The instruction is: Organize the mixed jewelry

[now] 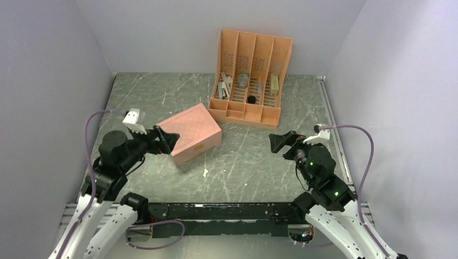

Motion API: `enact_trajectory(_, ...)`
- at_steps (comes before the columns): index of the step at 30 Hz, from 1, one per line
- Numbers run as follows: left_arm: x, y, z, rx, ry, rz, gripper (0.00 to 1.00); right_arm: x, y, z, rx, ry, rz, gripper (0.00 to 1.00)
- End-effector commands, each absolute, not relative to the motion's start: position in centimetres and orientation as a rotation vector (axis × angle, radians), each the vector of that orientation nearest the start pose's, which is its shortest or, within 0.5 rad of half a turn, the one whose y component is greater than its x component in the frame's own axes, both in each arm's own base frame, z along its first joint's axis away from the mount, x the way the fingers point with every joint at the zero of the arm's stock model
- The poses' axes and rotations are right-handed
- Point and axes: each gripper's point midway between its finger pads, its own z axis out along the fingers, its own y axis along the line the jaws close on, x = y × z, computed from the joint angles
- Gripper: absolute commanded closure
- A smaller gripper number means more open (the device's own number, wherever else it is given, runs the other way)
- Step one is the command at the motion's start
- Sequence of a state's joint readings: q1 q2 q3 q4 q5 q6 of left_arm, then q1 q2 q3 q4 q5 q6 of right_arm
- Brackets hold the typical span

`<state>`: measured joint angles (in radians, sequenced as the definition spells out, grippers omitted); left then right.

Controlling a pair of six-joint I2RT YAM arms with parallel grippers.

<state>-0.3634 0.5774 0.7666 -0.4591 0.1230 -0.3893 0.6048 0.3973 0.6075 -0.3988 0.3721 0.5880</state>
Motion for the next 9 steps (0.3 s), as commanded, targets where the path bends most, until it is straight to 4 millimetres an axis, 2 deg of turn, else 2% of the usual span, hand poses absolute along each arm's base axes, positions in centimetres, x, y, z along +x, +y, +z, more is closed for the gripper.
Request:
enact_trajectory(1,20.3,-12.9,27.6,0.073,1.755,-0.747,0.05,20.7,9.6,23.8,0.289,1.787,0.571,0.0)
enact_trajectory(4,18.9,-12.5,28.3,0.048,1.685,-0.78,0.05,19.8,9.4,24.1,0.284,1.784,0.6,0.0)
enact_trajectory(7,18.0,-11.7,28.8,0.023,1.651,-0.776,0.05,18.7,10.2,25.5,0.204,1.731,0.68,0.0)
enact_trajectory(9,17.7,-11.5,29.2,0.023,1.633,-0.768,0.04,18.6,9.4,25.9,0.248,1.709,0.667,0.0)
